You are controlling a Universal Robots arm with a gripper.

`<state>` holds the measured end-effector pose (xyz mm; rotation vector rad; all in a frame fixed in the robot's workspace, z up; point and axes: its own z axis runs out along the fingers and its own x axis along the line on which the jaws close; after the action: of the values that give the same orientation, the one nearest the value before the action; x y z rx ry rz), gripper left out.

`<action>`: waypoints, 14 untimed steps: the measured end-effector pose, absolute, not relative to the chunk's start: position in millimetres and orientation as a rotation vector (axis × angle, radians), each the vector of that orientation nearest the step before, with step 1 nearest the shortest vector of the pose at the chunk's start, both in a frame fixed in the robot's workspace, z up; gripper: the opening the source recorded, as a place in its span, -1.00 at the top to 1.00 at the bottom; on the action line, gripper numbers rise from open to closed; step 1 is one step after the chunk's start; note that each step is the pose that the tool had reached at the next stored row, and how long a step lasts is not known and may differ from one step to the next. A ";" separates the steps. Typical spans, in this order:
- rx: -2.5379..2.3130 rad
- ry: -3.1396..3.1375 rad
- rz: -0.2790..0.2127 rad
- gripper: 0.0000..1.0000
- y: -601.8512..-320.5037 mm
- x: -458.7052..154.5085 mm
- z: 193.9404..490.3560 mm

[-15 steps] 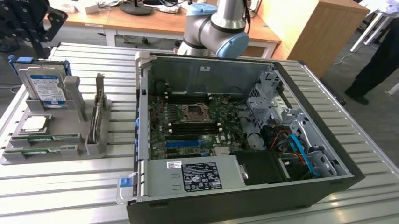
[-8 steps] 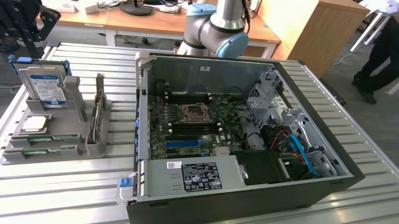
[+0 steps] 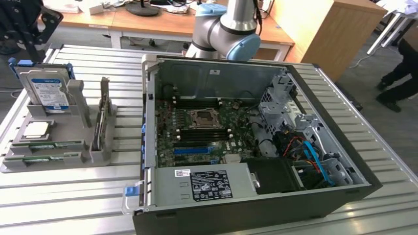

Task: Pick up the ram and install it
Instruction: 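Reach for the ram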

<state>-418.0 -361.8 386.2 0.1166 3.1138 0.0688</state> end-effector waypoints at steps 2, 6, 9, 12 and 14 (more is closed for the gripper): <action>0.117 3.114 0.069 0.79 -364.2 -418.0 386.1; 0.117 3.114 0.069 0.79 -369.6 -418.0 386.1; 0.117 3.114 0.069 0.79 -373.9 -418.1 386.1; 0.117 3.114 0.069 0.79 -378.0 -418.1 386.1; 0.117 3.114 0.069 0.79 -380.1 -418.1 386.1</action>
<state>-418.1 -380.1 386.1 0.1166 3.1136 0.0689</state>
